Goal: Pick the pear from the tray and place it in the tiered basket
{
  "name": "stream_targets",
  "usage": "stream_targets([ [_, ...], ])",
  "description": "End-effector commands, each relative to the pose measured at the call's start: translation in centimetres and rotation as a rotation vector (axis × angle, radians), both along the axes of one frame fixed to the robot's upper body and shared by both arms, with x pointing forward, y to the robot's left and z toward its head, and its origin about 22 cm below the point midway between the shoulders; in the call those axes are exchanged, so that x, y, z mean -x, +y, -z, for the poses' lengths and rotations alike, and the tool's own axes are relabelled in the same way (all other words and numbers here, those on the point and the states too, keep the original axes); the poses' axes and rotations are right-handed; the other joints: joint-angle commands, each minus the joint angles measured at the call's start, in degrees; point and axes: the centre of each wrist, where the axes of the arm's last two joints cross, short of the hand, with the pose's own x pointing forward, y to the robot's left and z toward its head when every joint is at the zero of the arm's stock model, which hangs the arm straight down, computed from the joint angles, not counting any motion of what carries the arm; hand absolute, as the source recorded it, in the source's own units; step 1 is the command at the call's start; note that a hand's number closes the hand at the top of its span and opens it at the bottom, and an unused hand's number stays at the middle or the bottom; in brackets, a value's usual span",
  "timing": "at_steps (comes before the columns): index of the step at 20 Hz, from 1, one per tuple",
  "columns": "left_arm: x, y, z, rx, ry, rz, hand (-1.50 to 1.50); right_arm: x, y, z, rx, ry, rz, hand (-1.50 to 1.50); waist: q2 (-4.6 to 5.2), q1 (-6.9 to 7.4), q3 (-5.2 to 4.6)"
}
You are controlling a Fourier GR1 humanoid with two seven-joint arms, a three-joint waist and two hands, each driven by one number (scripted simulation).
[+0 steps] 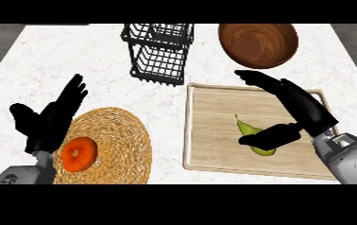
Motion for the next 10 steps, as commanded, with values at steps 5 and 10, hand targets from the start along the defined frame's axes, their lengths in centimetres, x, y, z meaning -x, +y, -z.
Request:
stream_targets([
  [5, 0.1, 0.1, 0.2, 0.007, -0.003, 0.036, 0.00, -1.0, -1.1, -7.1, 0.582, 0.028, -0.256, -1.50, 0.23, 1.22, -0.11],
  [10, -0.9, -0.6, -1.5, 0.003, 0.003, 0.025, 0.00, -0.6, 0.7, -8.0, 0.784, 0.202, -0.475, -1.50, 0.13, 1.01, -0.05],
])
